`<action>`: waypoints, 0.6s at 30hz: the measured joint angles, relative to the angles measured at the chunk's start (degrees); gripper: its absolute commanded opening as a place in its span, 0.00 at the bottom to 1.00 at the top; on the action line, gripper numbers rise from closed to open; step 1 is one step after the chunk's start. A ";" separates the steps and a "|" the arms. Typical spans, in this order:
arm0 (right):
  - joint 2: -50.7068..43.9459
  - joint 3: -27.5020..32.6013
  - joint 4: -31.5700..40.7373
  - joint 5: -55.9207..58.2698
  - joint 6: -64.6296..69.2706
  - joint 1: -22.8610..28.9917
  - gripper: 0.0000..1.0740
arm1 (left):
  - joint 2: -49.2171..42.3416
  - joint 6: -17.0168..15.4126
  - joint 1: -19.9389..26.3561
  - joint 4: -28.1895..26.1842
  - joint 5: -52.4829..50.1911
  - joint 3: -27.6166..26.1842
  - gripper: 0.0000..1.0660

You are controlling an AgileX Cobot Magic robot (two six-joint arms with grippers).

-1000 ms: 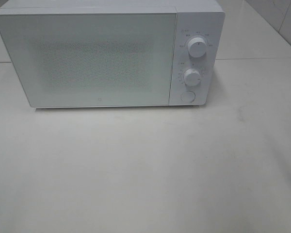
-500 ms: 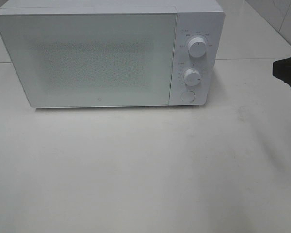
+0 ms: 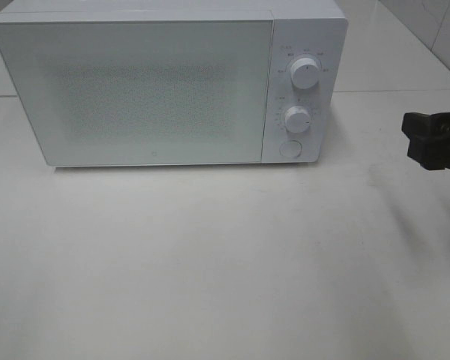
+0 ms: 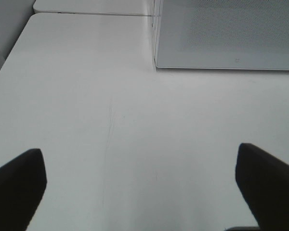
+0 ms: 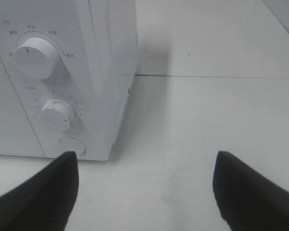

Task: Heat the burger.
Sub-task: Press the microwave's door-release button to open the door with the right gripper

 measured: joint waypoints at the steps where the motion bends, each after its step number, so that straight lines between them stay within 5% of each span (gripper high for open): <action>1: 0.00 0.00 0.00 0.00 0.00 0.00 0.70 | 0.00 0.00 0.00 0.00 0.00 0.00 0.94; 12: 4.41 4.18 6.53 -9.57 -2.18 0.40 0.70 | 0.00 0.00 0.00 0.00 0.00 0.00 0.94; 18: 4.41 4.18 11.97 -11.12 -6.42 7.10 0.70 | 0.00 0.00 0.00 0.00 0.00 0.00 0.94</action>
